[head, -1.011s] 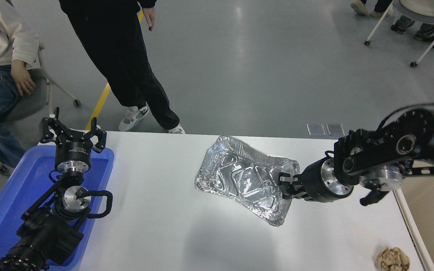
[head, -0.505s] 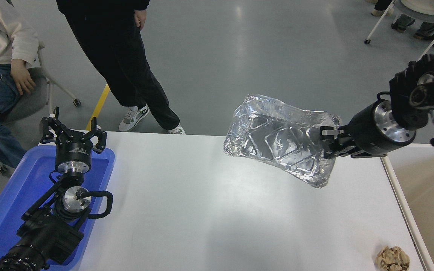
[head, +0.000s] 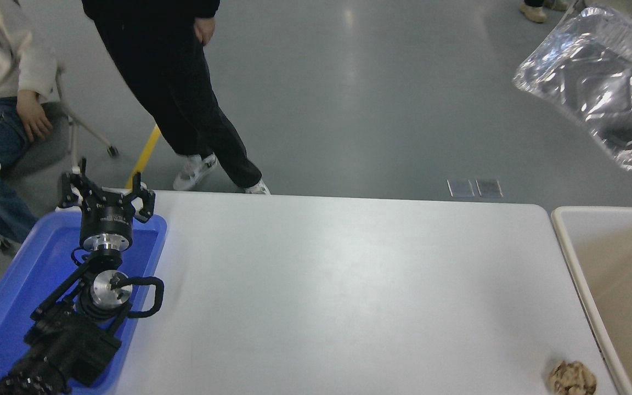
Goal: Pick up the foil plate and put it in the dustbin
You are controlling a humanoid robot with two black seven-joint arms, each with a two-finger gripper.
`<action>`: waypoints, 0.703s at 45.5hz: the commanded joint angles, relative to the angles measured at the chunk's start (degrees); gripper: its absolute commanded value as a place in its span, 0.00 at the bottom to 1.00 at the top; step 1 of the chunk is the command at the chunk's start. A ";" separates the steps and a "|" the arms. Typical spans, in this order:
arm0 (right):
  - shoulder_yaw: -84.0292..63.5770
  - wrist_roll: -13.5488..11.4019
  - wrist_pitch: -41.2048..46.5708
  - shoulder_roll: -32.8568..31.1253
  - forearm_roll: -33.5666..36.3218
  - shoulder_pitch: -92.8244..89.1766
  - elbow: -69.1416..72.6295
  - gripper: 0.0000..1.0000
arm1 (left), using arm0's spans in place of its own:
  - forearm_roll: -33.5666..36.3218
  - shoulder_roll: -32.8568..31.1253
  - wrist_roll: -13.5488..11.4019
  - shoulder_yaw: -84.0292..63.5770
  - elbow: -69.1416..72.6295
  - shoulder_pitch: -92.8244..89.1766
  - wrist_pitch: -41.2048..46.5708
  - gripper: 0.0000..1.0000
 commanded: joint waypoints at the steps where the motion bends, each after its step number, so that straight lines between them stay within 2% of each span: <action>1: 13.12 -2.06 -10.48 -14.81 0.17 -15.32 -12.30 0.00 | 0.00 0.01 -0.03 0.00 -0.01 0.00 0.09 0.99; 13: 37.38 -1.80 -14.44 -13.67 0.17 -41.87 -23.81 0.00 | 0.00 0.01 -0.03 0.00 0.08 0.00 0.09 0.99; 25: 60.15 -1.62 -13.65 -1.73 -1.05 -70.87 -43.14 0.00 | 0.00 0.01 -0.03 0.00 -0.01 0.00 0.09 0.99; 32: 66.22 -1.53 -10.40 3.20 -2.02 -79.76 -53.78 0.00 | 0.00 0.01 -0.03 0.00 0.08 0.00 0.09 0.99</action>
